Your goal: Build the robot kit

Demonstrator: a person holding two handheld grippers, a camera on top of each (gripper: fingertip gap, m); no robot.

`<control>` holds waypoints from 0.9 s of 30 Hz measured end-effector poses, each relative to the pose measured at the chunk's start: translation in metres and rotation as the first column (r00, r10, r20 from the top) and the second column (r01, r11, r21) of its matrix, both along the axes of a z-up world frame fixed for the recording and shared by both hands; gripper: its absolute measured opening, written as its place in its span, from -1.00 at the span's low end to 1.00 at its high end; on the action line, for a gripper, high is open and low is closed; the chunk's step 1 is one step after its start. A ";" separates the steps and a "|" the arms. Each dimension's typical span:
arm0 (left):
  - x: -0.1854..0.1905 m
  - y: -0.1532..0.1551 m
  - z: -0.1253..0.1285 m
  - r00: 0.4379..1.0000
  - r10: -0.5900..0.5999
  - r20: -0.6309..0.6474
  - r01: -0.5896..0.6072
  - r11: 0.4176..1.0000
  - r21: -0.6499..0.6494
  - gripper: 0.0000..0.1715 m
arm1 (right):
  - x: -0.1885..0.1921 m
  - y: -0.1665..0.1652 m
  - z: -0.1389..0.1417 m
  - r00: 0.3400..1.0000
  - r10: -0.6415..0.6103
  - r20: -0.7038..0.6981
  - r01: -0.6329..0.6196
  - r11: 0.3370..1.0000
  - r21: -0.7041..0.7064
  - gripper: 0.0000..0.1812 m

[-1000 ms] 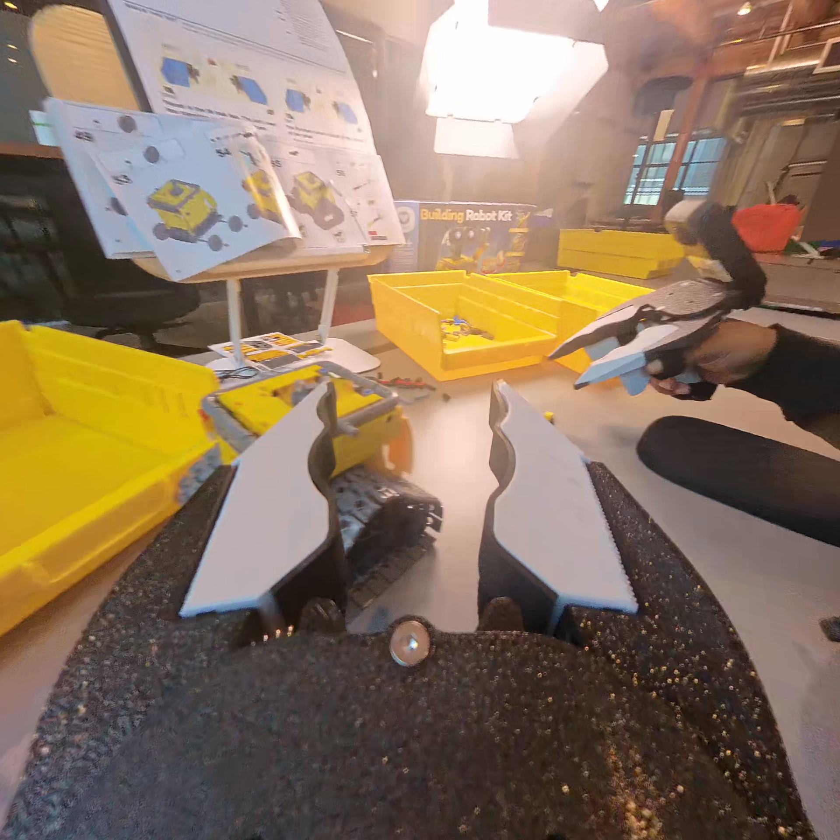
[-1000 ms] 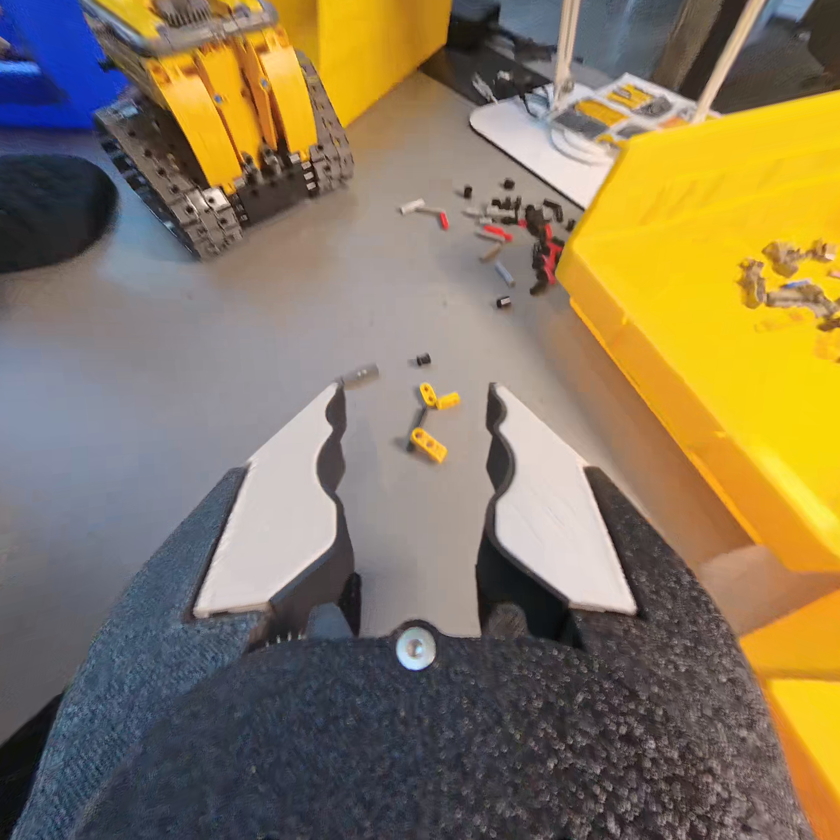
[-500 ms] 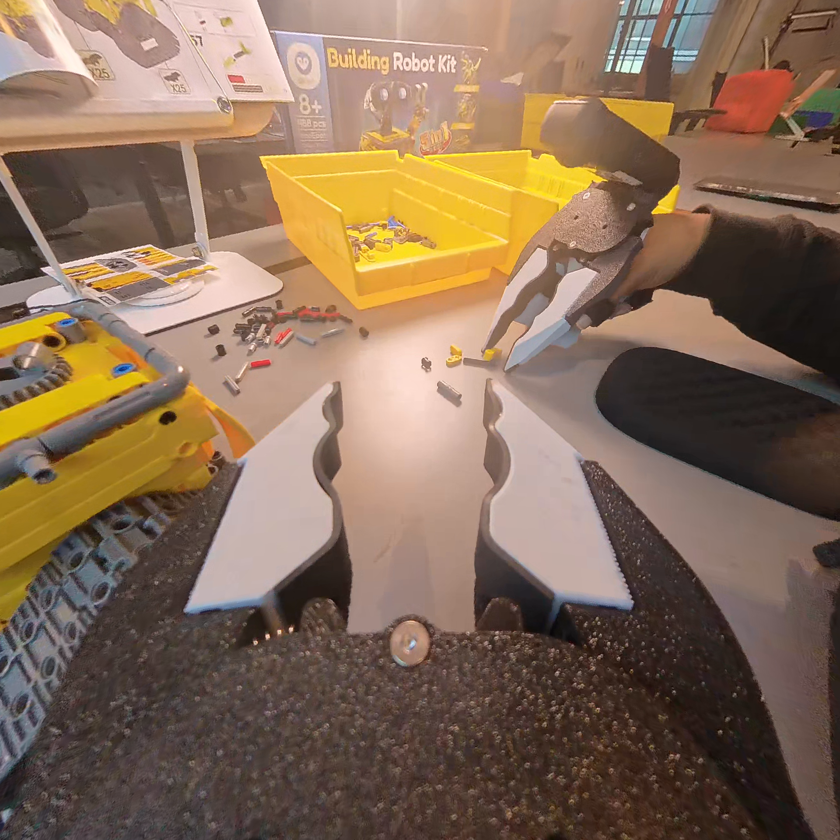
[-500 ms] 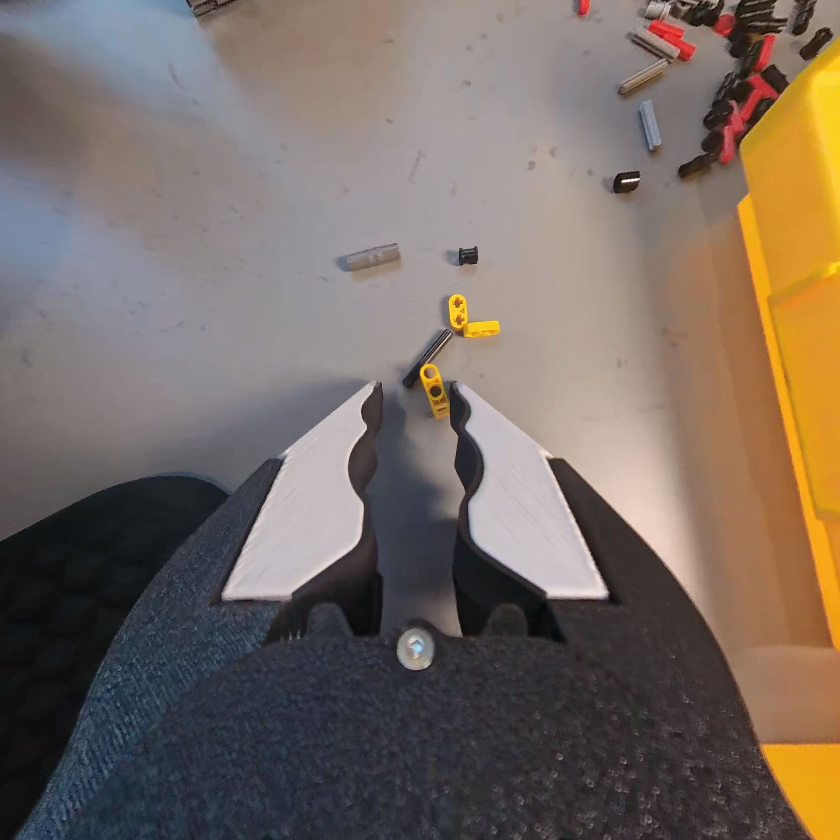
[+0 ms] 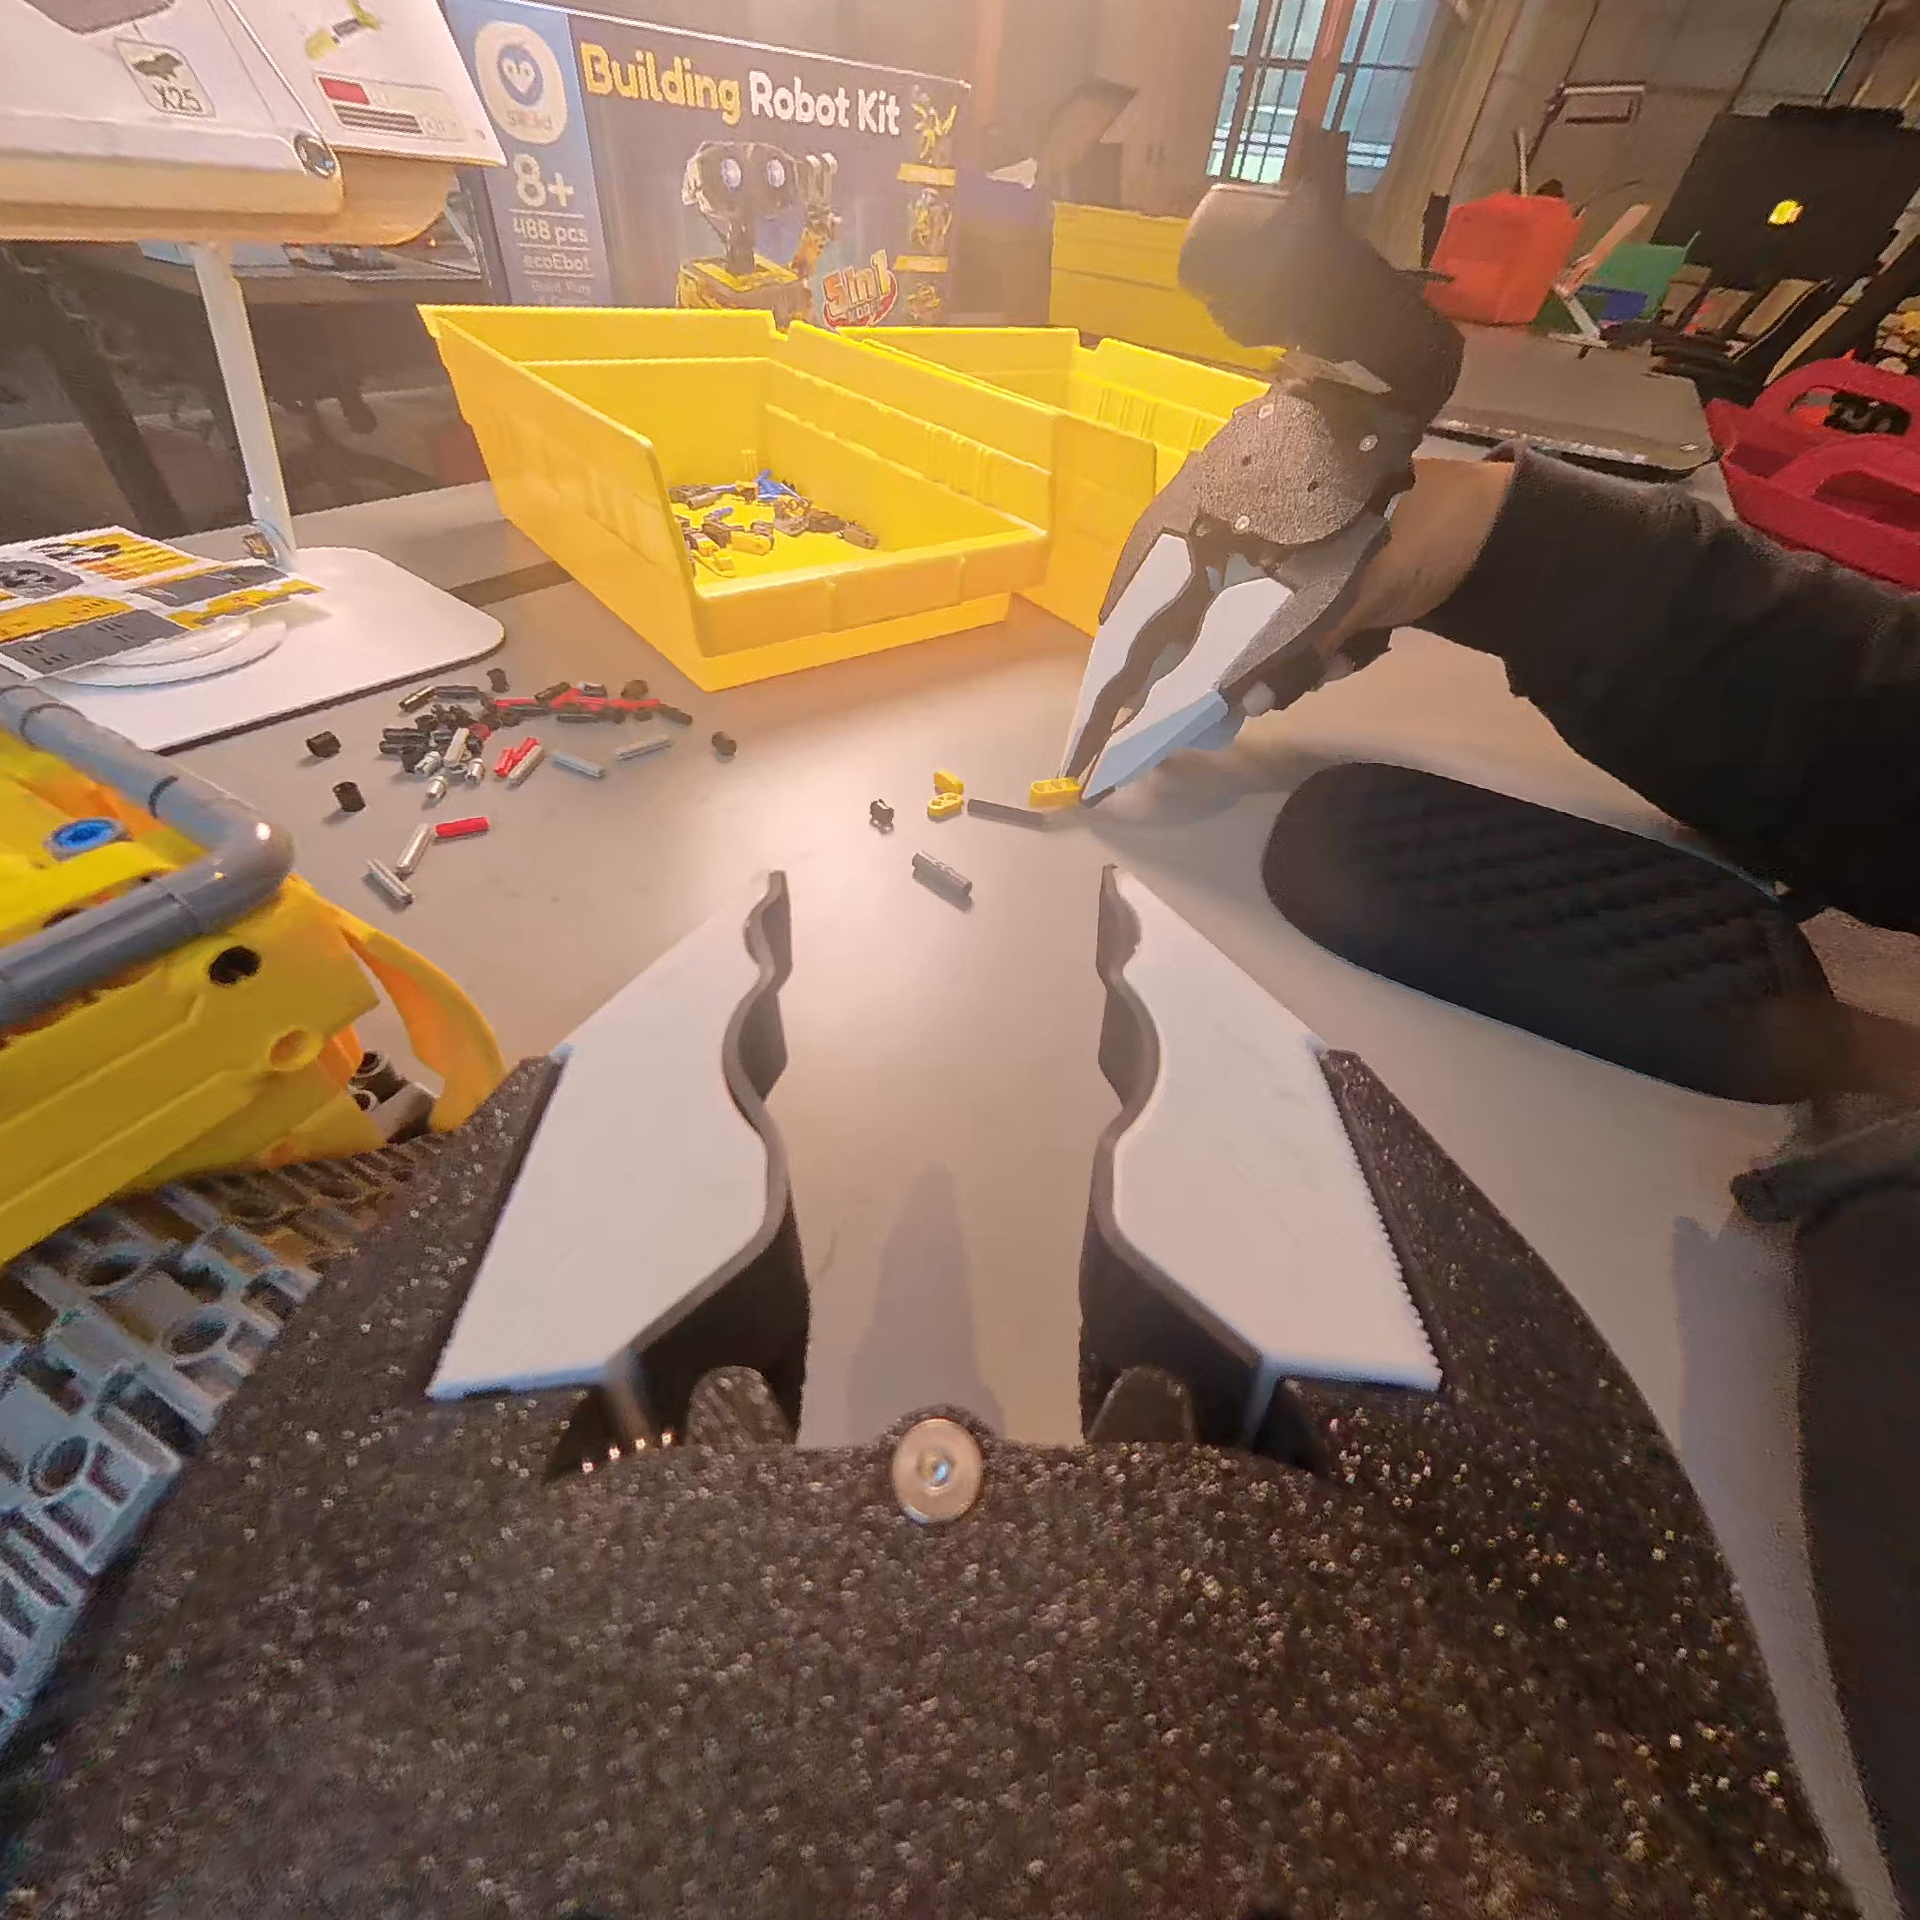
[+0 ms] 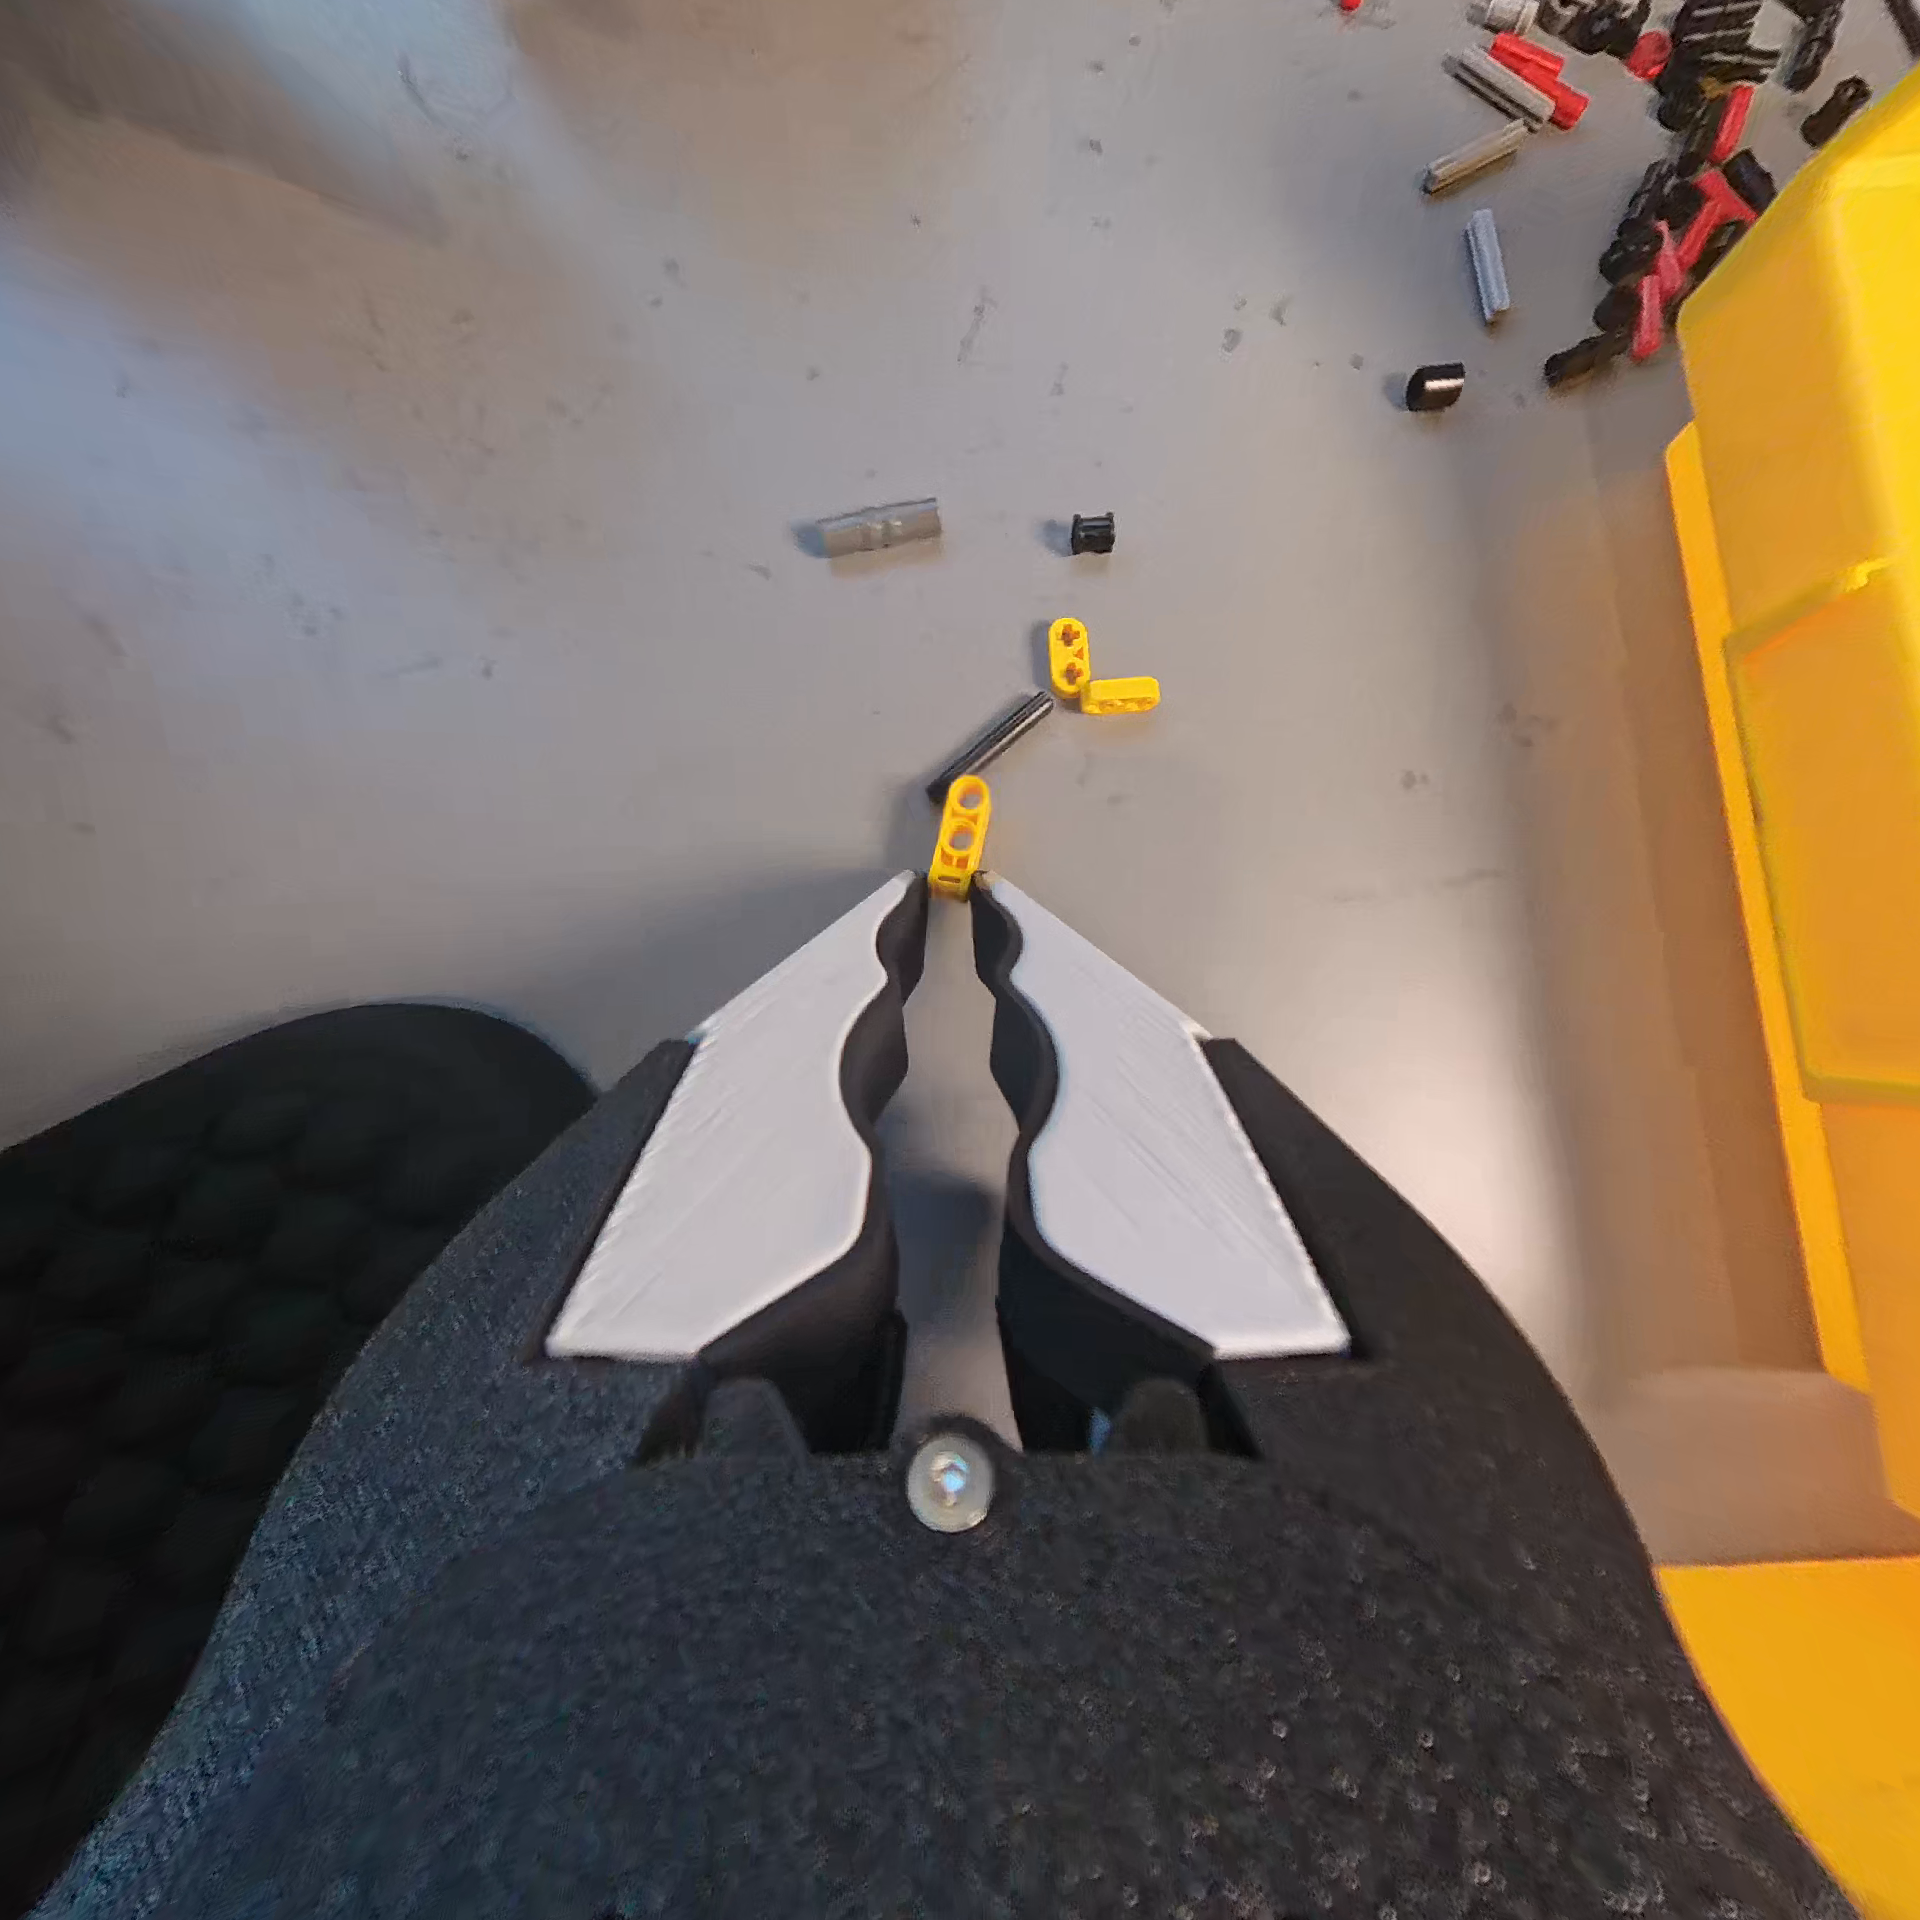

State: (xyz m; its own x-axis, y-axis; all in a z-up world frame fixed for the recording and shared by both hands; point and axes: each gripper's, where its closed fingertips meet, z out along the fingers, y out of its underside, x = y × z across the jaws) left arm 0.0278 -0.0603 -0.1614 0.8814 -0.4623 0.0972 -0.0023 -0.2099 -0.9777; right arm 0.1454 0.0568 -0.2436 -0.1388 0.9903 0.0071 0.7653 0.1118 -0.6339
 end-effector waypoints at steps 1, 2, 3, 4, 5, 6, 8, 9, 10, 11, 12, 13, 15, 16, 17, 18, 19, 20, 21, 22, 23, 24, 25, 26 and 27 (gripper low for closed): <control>0.002 -0.002 0.000 1.000 -0.009 0.001 0.009 1.000 -0.001 -0.34 | -0.001 -0.006 0.007 1.000 0.019 -0.017 -0.019 1.000 0.003 -0.91; 0.004 -0.005 -0.001 1.000 -0.021 0.001 0.021 1.000 -0.007 -0.35 | -0.004 -0.017 0.018 0.998 0.053 -0.046 -0.053 0.999 -0.006 -0.91; 0.007 -0.007 -0.001 0.999 -0.036 -0.005 0.036 0.999 -0.016 -0.35 | -0.009 -0.030 0.028 0.992 0.097 -0.078 -0.099 0.995 -0.016 -0.91; 0.010 -0.010 -0.002 0.998 -0.054 -0.022 0.053 0.998 -0.023 -0.35 | -0.016 -0.046 0.037 0.983 0.150 -0.105 -0.153 0.988 -0.023 -0.91; 0.011 -0.012 -0.002 0.996 -0.072 -0.056 0.070 0.997 -0.032 -0.35 | -0.024 -0.062 0.042 0.971 0.207 -0.123 -0.211 0.977 -0.023 -0.91; 0.012 -0.013 -0.002 0.991 -0.089 -0.104 0.085 0.995 -0.044 -0.35 | -0.032 -0.079 0.044 0.955 0.265 -0.132 -0.270 0.963 -0.019 -0.91; 0.012 -0.017 -0.004 0.965 -0.149 -0.214 0.134 0.987 -0.085 -0.34 | -0.048 -0.108 0.039 0.919 0.370 -0.139 -0.375 0.927 -0.016 -0.91; 0.011 -0.018 -0.006 0.944 -0.187 -0.271 0.164 0.981 -0.107 -0.34 | -0.054 -0.119 0.034 0.903 0.409 -0.134 -0.415 0.910 -0.023 -0.91; 0.010 -0.020 -0.009 0.917 -0.229 -0.326 0.196 0.972 -0.131 -0.34 | -0.061 -0.125 0.029 0.896 0.425 -0.124 -0.432 0.901 -0.029 -0.91; 0.008 -0.020 -0.013 0.886 -0.273 -0.374 0.230 0.961 -0.157 -0.35 | -0.068 -0.128 0.024 0.898 0.426 -0.113 -0.432 0.901 -0.033 -0.91; 0.006 -0.020 -0.019 0.858 -0.318 -0.403 0.264 0.947 -0.185 -0.35 | -0.073 -0.130 0.018 0.900 0.425 -0.099 -0.430 0.902 -0.044 -0.91; 0.005 -0.020 -0.025 0.838 -0.359 -0.411 0.296 0.932 -0.211 -0.35 | -0.076 -0.132 0.013 0.902 0.424 -0.082 -0.429 0.902 -0.055 -0.91; 0.005 -0.016 -0.032 0.824 -0.406 -0.395 0.342 0.912 -0.225 -0.37 | -0.077 -0.130 0.002 0.908 0.417 -0.027 -0.418 0.908 -0.042 -0.91; 0.007 -0.014 -0.034 0.822 -0.419 -0.386 0.359 0.907 -0.220 -0.37 | -0.075 -0.127 -0.003 0.913 0.407 0.002 -0.407 0.913 -0.030 -0.91; 0.009 -0.011 -0.035 0.824 -0.418 -0.382 0.366 0.908 -0.203 -0.37 | -0.072 -0.123 -0.005 0.920 0.392 0.021 -0.392 0.920 -0.016 -0.91; 0.011 -0.008 -0.035 0.834 -0.407 -0.373 0.366 0.913 -0.179 -0.38 | -0.070 -0.119 -0.005 0.927 0.374 0.022 -0.374 0.928 -0.005 -0.91; 0.014 -0.005 -0.035 0.849 -0.398 -0.348 0.365 0.917 -0.159 -0.39 | -0.066 -0.116 -0.005 0.935 0.354 0.025 -0.354 0.935 -0.006 -0.91; 0.015 -0.003 -0.036 0.857 -0.390 -0.337 0.358 0.921 -0.154 -0.41 | -0.062 -0.113 -0.006 0.939 0.341 0.033 -0.341 0.940 -0.002 -0.91; 0.013 -0.002 -0.036 0.857 -0.369 -0.361 0.339 0.930 -0.144 -0.41 | -0.059 -0.111 -0.006 0.942 0.335 0.031 -0.335 0.942 0.006 -0.91; 0.013 -0.002 -0.034 0.854 -0.355 -0.381 0.333 0.935 -0.123 -0.42 | -0.058 -0.111 -0.005 0.943 0.333 0.024 -0.333 0.943 0.015 -0.91; 0.014 -0.003 -0.033 0.853 -0.347 -0.391 0.333 0.937 -0.107 -0.44 | -0.058 -0.110 -0.005 0.942 0.335 0.011 -0.335 0.942 0.018 -0.91; 0.015 -0.003 -0.033 0.849 -0.339 -0.404 0.329 0.939 -0.097 -0.45 | -0.058 -0.110 -0.006 0.942 0.335 -0.003 -0.335 0.942 0.009 -0.91; 0.014 -0.003 -0.034 0.845 -0.324 -0.425 0.319 0.944 -0.085 -0.45 | -0.057 -0.109 -0.006 0.945 0.326 -0.008 -0.326 0.945 -0.006 -0.91; 0.014 -0.003 -0.035 0.841 -0.312 -0.441 0.313 0.947 -0.075 -0.45 | -0.055 -0.106 -0.006 0.948 0.317 -0.007 -0.317 0.948 -0.009 -0.91; 0.014 -0.003 -0.035 0.839 -0.302 -0.453 0.306 0.950 -0.065 -0.46 | -0.051 -0.100 -0.005 0.952 0.306 0.001 -0.306 0.952 0.010 -0.91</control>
